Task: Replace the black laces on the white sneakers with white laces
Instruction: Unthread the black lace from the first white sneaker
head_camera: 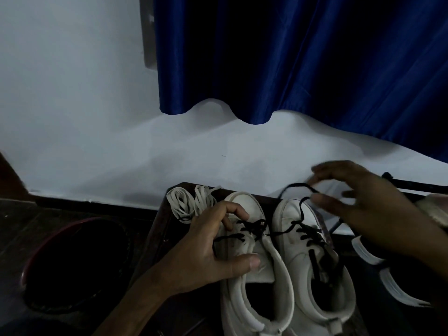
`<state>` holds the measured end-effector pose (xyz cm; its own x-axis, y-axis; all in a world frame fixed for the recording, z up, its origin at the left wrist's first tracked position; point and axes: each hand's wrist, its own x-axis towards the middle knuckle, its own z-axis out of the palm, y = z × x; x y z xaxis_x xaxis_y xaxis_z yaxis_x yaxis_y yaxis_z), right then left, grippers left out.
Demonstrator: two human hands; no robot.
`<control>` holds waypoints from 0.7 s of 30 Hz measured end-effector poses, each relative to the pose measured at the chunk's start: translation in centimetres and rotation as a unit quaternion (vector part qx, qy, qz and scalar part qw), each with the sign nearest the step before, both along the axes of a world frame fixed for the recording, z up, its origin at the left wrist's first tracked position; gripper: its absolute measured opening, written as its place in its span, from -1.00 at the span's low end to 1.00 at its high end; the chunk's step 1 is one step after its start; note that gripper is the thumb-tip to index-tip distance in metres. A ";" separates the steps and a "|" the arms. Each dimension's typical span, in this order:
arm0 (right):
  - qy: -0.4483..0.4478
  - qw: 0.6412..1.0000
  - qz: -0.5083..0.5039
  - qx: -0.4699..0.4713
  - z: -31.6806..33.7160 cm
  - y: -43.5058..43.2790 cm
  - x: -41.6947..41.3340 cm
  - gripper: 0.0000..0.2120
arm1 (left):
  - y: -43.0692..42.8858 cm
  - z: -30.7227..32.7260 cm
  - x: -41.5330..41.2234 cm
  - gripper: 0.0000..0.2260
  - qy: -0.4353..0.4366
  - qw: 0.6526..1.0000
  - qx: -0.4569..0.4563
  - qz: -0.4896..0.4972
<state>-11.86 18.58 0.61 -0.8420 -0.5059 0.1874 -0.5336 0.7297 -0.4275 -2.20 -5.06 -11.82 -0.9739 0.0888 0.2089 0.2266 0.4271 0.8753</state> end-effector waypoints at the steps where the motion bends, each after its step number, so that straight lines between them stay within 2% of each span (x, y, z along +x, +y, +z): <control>1: 0.014 1.000 0.023 0.010 -0.1 -0.7 0.5 -0.80 | 0.0 0.0 -0.1 -0.41 0.001 1.000 0.001 -0.002; 3: 0.016 0.996 0.084 0.038 -0.3 -2.6 1.9 -0.81 | 0.1 0.1 -0.2 -0.38 0.000 1.000 0.012 -0.011; 5: -0.015 0.984 0.137 0.110 -1.5 -4.1 2.9 -0.83 | 0.1 -0.1 -0.3 -0.37 0.001 1.000 0.020 -0.014; 8: -0.020 0.967 0.146 0.208 -3.3 -5.3 3.8 -0.75 | 0.0 -0.1 -0.1 -0.40 0.003 1.000 0.022 -0.011; 10: -0.022 0.965 0.147 0.217 -3.4 -5.3 3.8 -0.72 | 0.0 -0.1 0.0 -0.41 0.005 1.000 0.021 -0.012; 12: -0.055 0.967 0.157 0.194 -3.2 -4.9 3.2 -0.79 | 0.0 -0.1 0.0 -0.41 0.004 1.000 0.023 -0.015; 14: -0.070 0.976 0.157 0.132 -3.3 -4.6 2.2 -0.92 | 0.0 -0.1 -0.1 -0.41 0.002 1.000 0.023 -0.017; 19: -0.014 0.997 0.081 -0.007 -3.6 -3.6 0.3 -0.69 | -0.1 0.2 0.0 -0.44 0.008 1.000 0.014 -0.016; 21: 0.001 0.997 0.041 -0.070 -2.7 -2.5 -0.3 -0.74 | -0.2 0.0 0.0 -0.45 0.007 1.000 0.003 -0.010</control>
<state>-12.18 16.05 -2.07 -0.7985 -0.5412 0.2636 -0.5900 0.6167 -0.5211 -2.17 -5.24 -11.81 -0.9689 0.1074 0.2228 0.2473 0.4168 0.8747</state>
